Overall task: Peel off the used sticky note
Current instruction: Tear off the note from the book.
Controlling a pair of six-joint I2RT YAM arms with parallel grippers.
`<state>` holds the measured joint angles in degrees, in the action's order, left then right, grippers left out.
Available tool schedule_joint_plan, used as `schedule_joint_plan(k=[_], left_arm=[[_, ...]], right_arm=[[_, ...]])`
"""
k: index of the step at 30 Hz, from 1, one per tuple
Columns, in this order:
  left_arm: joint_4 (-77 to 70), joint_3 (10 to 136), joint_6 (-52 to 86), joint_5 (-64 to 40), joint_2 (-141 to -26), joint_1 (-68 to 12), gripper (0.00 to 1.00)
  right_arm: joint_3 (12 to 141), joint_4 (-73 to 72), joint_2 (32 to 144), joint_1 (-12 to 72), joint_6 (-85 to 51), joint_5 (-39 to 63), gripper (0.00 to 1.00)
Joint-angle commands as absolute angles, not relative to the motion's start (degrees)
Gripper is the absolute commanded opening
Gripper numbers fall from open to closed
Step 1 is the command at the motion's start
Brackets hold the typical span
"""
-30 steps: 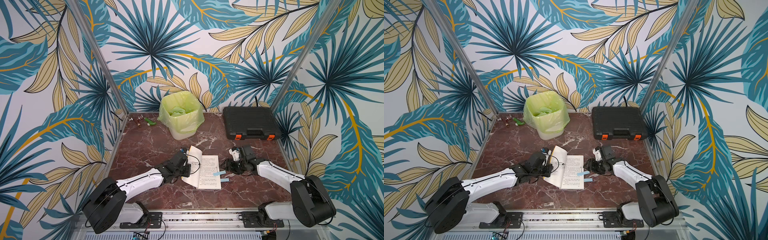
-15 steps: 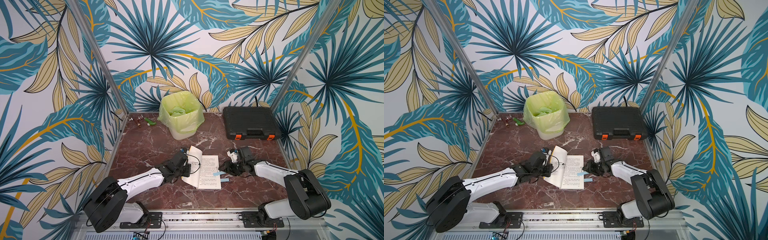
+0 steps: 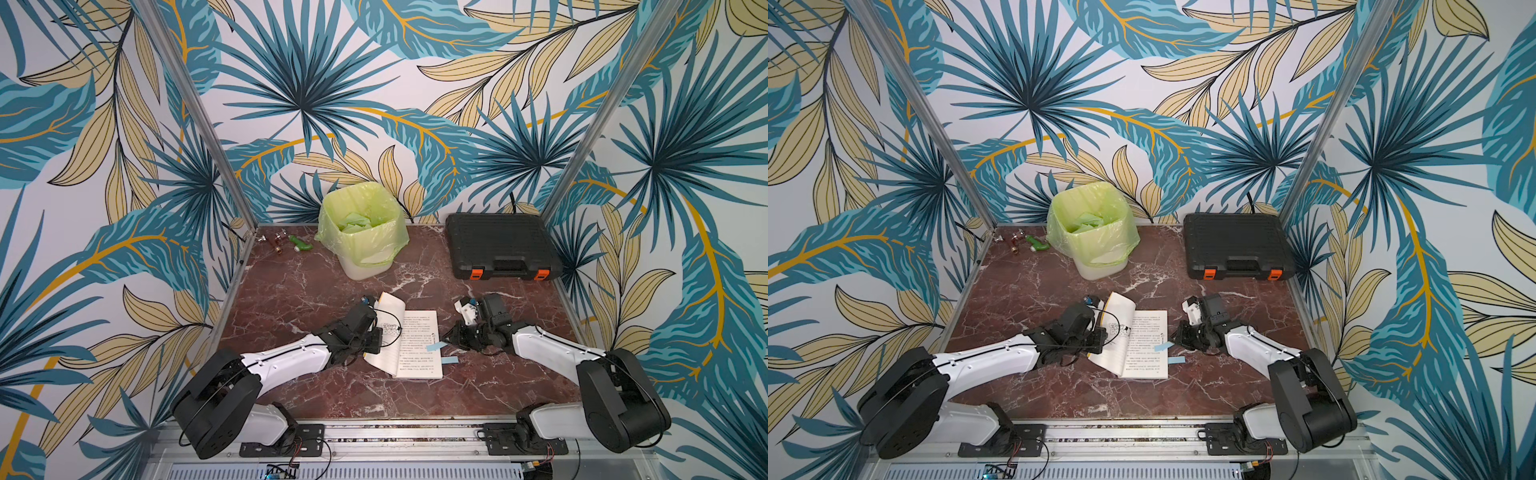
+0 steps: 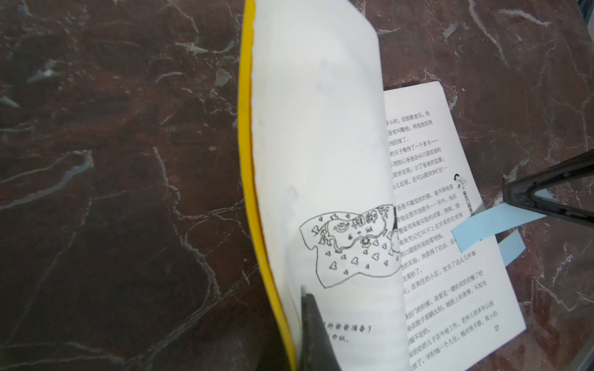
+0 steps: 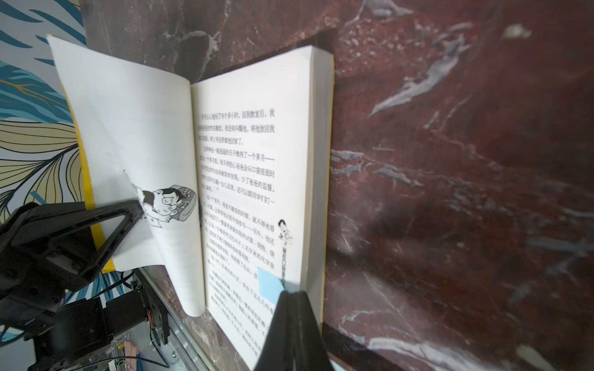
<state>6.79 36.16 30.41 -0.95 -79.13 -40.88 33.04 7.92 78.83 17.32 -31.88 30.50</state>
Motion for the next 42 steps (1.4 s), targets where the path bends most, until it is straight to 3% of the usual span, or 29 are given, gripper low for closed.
schedule_joint_plan(k=[1,12,21,34,42], left_arm=[[6.4,36.4,29.9,-0.1,-80.5,-40.6,0.0],[6.0,36.0,30.1,-0.1,-80.1,-40.6,0.0],[5.7,35.1,30.5,0.4,-78.8,-40.6,0.0],[5.8,35.1,30.3,0.9,-78.2,-40.6,0.0],[5.7,35.2,30.2,0.9,-78.3,-40.6,0.0]], right_arm=[[34.5,9.8,77.4,19.3,-29.8,31.2,0.0],[40.2,15.4,79.1,28.1,-23.5,31.1,0.0],[43.5,16.4,83.5,28.7,-19.4,41.8,0.0],[44.5,17.5,86.2,32.7,-18.2,45.5,0.0],[45.6,20.6,86.1,33.7,-17.4,38.6,0.0]])
